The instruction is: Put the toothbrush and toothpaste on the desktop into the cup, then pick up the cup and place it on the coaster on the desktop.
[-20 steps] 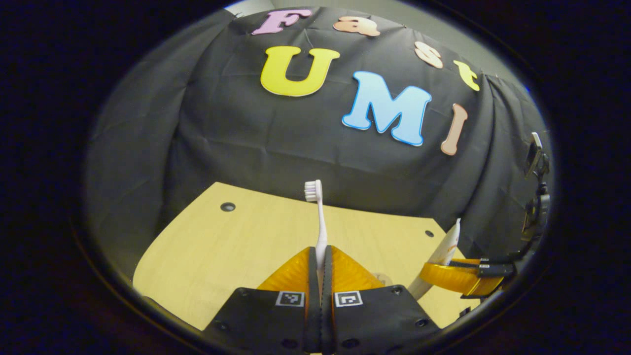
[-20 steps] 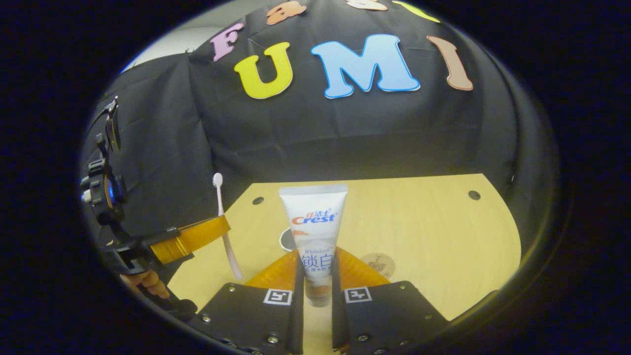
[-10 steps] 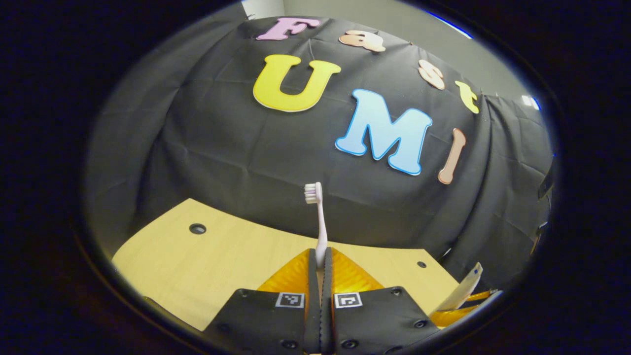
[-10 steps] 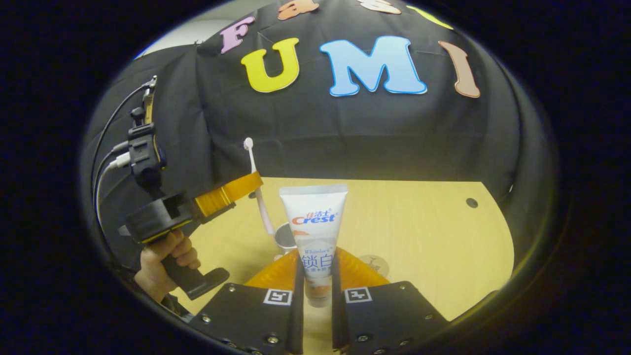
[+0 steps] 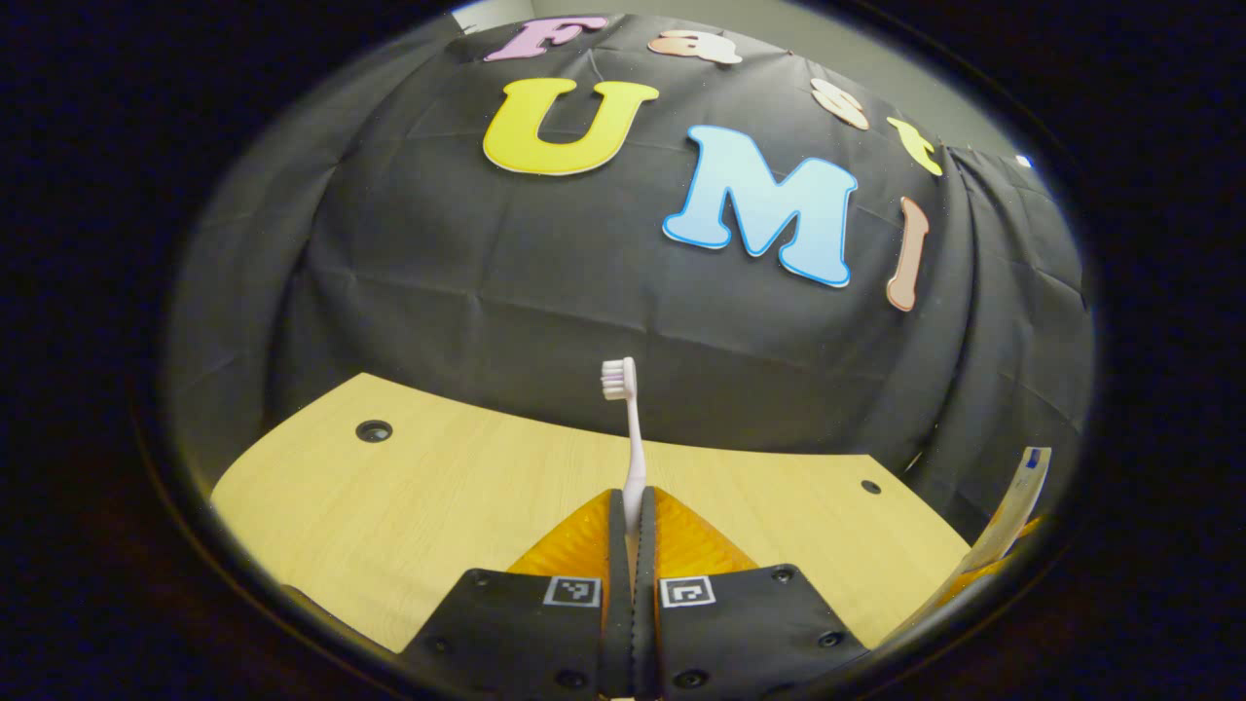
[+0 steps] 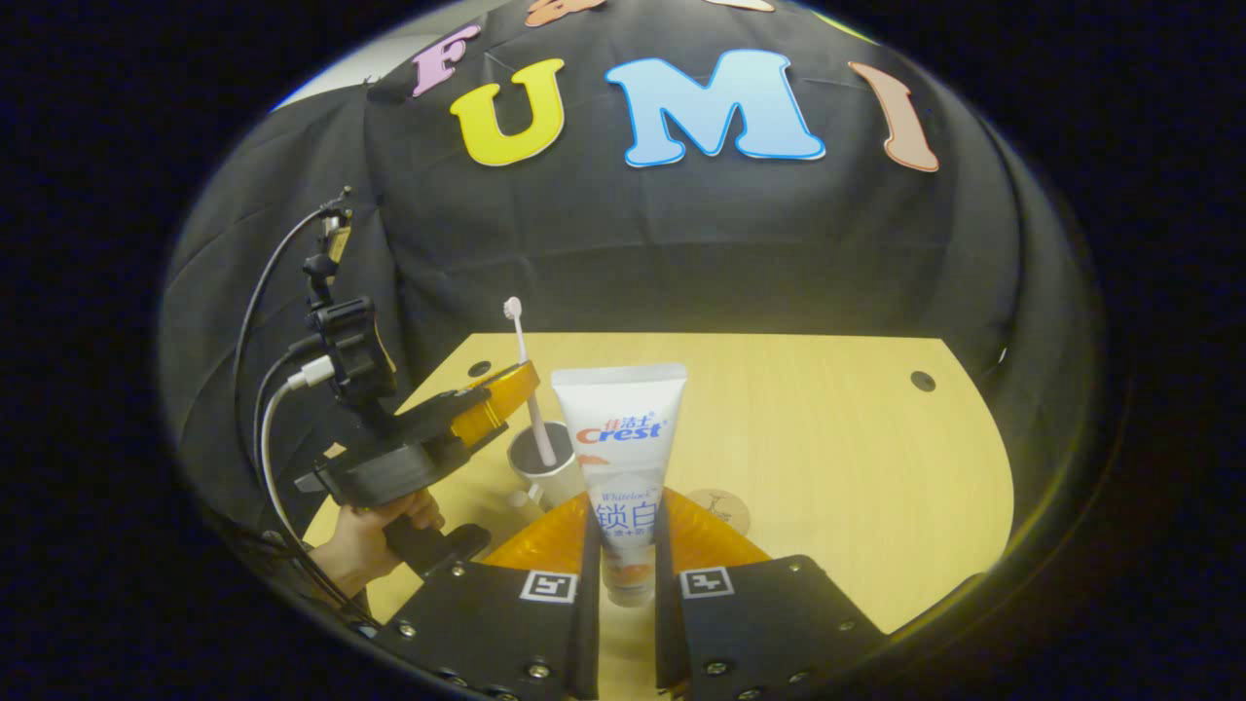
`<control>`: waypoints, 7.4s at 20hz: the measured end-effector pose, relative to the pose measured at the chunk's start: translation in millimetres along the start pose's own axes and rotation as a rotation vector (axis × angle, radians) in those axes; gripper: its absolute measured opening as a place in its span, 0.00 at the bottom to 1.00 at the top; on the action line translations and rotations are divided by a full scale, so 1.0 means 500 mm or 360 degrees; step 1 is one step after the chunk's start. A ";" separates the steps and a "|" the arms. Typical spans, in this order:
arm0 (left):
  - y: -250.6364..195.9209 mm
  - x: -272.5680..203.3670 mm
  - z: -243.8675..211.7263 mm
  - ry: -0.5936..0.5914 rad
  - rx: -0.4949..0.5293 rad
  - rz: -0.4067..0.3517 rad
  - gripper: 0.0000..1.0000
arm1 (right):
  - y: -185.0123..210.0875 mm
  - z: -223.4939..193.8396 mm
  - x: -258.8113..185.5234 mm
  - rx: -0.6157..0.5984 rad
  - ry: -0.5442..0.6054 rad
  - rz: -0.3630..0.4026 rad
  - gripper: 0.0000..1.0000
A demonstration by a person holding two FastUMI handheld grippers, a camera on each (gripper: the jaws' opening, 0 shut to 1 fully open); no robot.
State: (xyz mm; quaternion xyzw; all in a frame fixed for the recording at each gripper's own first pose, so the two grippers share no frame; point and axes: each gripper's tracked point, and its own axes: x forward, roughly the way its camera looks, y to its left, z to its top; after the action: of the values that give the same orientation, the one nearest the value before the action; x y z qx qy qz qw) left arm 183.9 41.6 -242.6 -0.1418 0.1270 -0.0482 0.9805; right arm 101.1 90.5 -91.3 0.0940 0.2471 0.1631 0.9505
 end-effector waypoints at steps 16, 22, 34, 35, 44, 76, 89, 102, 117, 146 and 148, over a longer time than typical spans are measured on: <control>0.070 -0.154 0.021 -0.0041 -0.0047 0.0141 0.97 | 0.079 0.096 0.098 -0.0044 -0.0111 0.0197 0.23; 0.130 -0.235 0.028 -0.0037 -0.0091 0.0241 0.96 | 0.142 0.153 0.178 -0.0091 -0.0223 0.0282 0.23; 0.174 -0.302 -0.023 0.0105 -0.0116 0.0328 0.97 | 0.182 0.079 0.322 -0.0383 -0.0111 0.0258 0.24; 0.174 -0.302 -0.029 0.0120 -0.0115 0.0330 0.97 | 0.179 0.063 0.331 -0.0396 -0.0070 0.0248 0.26; 0.129 -0.281 -0.049 0.0202 -0.0085 0.0267 0.97 | 0.158 0.055 0.285 -0.0362 -0.0039 0.0263 0.64; 0.006 -0.105 -0.281 0.1222 0.0193 0.0152 0.96 | -0.230 -0.021 0.009 0.0109 -0.0073 -0.0174 0.88; 0.026 -0.086 -0.344 0.1373 0.0105 0.0220 0.56 | -0.268 -0.071 0.015 0.0162 0.0045 -0.0197 0.88; 0.018 -0.087 -0.329 0.1299 0.0253 0.0255 0.41 | -0.298 -0.090 0.000 0.0186 0.0079 -0.0209 0.88; -0.230 -0.061 -0.353 0.1313 0.0405 -0.0113 0.36 | -0.350 -0.090 -0.046 0.0259 0.0026 -0.0251 0.88; -0.306 -0.087 -0.311 0.1002 0.0347 -0.0215 0.97 | -0.308 -0.041 -0.094 0.0225 -0.0075 -0.0298 0.88; -0.299 -0.101 -0.263 0.0853 0.0339 -0.0208 0.97 | -0.283 -0.019 -0.102 0.0175 -0.0123 -0.0296 0.88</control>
State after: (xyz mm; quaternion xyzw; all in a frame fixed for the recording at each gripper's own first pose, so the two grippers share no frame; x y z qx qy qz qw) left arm 92.2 -129.8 -309.1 -0.0282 0.3664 -0.1600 0.9162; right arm 91.8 -58.1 -113.7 0.1289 0.2265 0.0566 0.9638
